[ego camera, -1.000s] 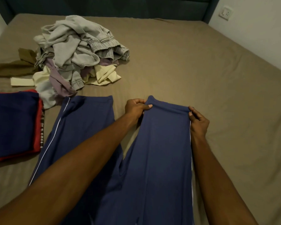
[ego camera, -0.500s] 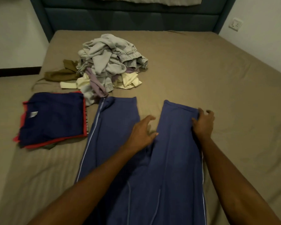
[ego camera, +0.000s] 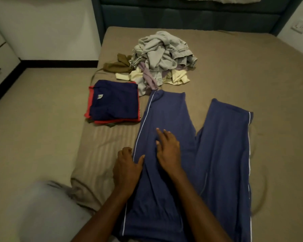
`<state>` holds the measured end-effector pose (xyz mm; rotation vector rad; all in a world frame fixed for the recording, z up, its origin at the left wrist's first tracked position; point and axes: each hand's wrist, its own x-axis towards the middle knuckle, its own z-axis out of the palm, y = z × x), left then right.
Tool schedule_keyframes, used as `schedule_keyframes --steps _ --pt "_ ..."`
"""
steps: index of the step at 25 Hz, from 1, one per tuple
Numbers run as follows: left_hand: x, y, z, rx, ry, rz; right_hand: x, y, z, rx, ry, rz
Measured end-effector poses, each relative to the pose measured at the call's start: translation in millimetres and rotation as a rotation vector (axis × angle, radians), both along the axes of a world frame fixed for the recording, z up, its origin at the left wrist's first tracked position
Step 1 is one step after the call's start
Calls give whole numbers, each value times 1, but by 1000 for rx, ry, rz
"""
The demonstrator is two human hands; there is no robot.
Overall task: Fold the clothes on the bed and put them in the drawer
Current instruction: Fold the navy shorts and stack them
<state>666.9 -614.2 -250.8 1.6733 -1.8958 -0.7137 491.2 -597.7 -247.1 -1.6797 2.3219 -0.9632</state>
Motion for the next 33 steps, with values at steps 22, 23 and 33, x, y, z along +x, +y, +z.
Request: schedule_keyframes --steps 22,23,33 --pt "31 51 1 258 454 -330 60 -113 -5 626 291 -79" --pt "30 49 2 255 523 -339 55 -116 -2 617 278 -82" --pt "-102 99 70 257 607 -666 -129 -5 85 -105 -564 -138"
